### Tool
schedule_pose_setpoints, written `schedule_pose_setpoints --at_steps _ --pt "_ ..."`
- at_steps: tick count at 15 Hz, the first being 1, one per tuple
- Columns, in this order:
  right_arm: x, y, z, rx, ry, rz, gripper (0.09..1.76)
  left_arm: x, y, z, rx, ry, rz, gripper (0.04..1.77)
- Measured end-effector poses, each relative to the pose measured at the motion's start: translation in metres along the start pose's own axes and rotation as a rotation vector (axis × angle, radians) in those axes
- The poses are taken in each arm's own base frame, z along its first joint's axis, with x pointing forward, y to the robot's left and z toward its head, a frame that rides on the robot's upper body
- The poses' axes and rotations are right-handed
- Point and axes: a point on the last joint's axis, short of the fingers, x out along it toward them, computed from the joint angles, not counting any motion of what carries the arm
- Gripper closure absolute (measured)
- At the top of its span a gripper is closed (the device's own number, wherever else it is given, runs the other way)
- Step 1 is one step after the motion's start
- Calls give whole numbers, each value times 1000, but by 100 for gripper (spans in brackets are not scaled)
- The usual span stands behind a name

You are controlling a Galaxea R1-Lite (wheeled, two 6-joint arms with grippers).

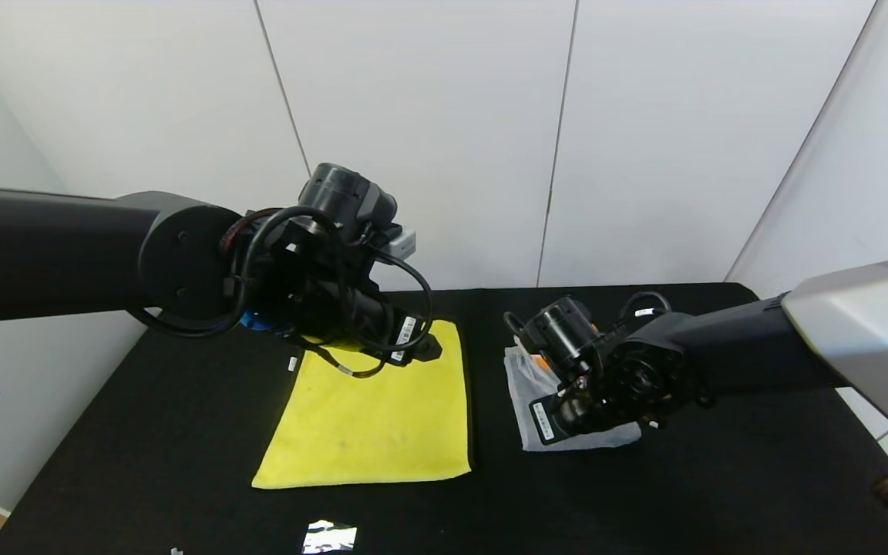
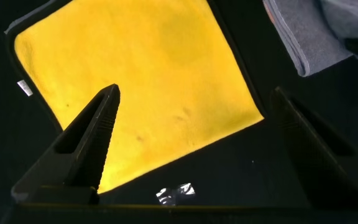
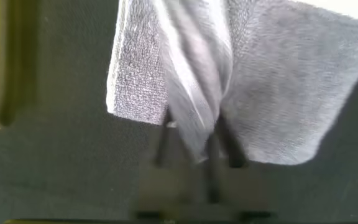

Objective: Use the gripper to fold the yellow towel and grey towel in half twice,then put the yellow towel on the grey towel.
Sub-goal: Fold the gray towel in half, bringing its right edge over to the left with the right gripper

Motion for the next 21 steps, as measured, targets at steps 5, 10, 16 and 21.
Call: schedule_pose_setpoints --at_steps 5,10,16,21 --pt "8 6 -1 34 -4 54 84 1 0 -1 1 3 -1 9" --pt "-8 2 5 100 13 207 50 1 0 -1 1 4 -2 9" --pt "-37 -15 15 146 -42 229 31 3 -1 -1 3 8 -1 9" --pt "-44 -42 22 198 -62 146 23 3 0 -1 1 9 0 9"
